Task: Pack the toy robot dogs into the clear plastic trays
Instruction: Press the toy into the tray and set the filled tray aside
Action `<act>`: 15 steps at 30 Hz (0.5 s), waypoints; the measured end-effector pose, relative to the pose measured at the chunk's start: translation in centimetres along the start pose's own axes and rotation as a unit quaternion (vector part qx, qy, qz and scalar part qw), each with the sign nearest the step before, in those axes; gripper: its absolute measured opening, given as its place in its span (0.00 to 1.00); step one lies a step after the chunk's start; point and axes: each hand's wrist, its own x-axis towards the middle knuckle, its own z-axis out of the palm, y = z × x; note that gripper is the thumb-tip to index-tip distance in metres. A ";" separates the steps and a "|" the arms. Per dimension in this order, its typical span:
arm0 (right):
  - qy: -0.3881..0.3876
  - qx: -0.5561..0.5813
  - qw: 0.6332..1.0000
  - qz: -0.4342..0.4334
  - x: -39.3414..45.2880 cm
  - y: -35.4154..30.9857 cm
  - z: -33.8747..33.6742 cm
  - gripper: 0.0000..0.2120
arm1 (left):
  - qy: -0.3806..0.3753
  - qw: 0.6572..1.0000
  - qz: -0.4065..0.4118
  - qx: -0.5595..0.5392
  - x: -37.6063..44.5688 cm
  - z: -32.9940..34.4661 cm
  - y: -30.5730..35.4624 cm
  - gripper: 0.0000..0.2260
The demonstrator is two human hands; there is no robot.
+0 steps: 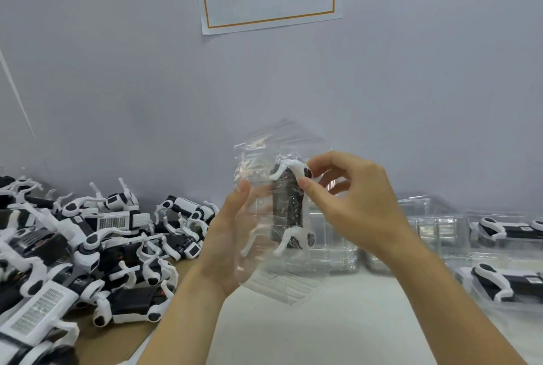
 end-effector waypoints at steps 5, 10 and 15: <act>0.015 0.018 0.997 0.076 0.4 1.7 -2.5 0.08 | 0.021 0.987 -0.022 0.161 -0.1 -0.4 0.1 0.24; 0.115 0.004 0.982 0.153 0.9 3.1 -3.9 0.12 | -0.020 0.946 -0.030 0.323 0.1 -0.4 -0.3 0.28; 0.080 -0.011 0.980 0.183 0.6 3.5 -3.7 0.11 | -0.077 0.847 -0.107 0.516 0.3 0.1 -1.8 0.28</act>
